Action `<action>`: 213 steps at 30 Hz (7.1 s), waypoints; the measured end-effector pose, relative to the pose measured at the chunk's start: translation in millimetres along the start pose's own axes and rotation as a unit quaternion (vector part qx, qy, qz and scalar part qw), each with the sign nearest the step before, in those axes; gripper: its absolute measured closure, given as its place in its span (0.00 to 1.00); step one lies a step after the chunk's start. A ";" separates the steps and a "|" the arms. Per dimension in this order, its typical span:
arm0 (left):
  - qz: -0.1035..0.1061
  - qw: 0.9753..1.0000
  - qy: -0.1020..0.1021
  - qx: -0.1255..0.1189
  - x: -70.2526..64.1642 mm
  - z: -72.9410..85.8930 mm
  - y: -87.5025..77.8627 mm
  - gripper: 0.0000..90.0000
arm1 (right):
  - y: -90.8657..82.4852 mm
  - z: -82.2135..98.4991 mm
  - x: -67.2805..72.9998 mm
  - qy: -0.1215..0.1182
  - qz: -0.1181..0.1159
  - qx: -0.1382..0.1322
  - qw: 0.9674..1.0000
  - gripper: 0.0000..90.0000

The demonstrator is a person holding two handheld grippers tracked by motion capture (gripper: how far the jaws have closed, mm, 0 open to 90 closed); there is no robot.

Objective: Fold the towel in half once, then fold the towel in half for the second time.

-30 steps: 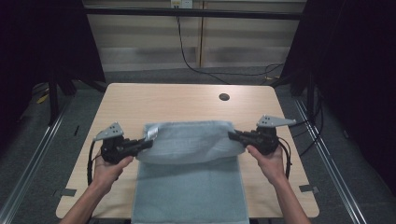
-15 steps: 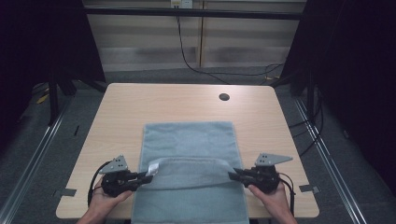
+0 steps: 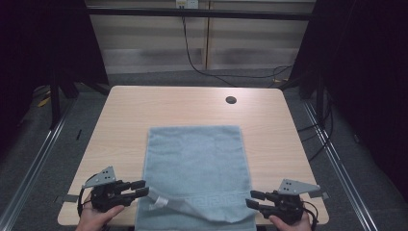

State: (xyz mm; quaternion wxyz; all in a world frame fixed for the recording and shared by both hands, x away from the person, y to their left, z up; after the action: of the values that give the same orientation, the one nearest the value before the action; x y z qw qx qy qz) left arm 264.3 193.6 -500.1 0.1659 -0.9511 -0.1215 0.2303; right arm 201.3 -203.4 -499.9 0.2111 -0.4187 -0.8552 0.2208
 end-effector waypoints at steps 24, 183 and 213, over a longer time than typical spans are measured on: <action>-0.094 0.993 -0.044 0.061 120.4 -28.5 65.8 0.71 | 149.9 -60.5 -65.9 -0.029 0.065 0.081 0.994 0.52; -0.034 0.998 0.051 0.022 31.7 -39.5 -3.8 0.89 | 40.4 -68.2 -33.4 -0.088 0.006 -0.008 0.996 0.95; -0.150 0.987 -0.039 -0.029 79.1 -6.6 -40.1 0.24 | 23.0 -27.4 -98.8 0.046 0.150 -0.033 0.987 0.41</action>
State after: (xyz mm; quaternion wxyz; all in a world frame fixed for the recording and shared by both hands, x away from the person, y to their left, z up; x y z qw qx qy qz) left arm 329.7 252.9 -511.1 0.1663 -0.9167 -0.2760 0.2363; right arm 286.0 -265.2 -507.8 0.2007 -0.5589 -0.7787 0.2022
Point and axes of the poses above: each handheld gripper's, and its own axes: y roughly forward along the jaws, z roughly out of its underside, x roughly to its left, the point moved 7 cm from there along y, roughly forward along the jaws, and after that the axes turned 13 degrees about z, right-handed, at the moved point
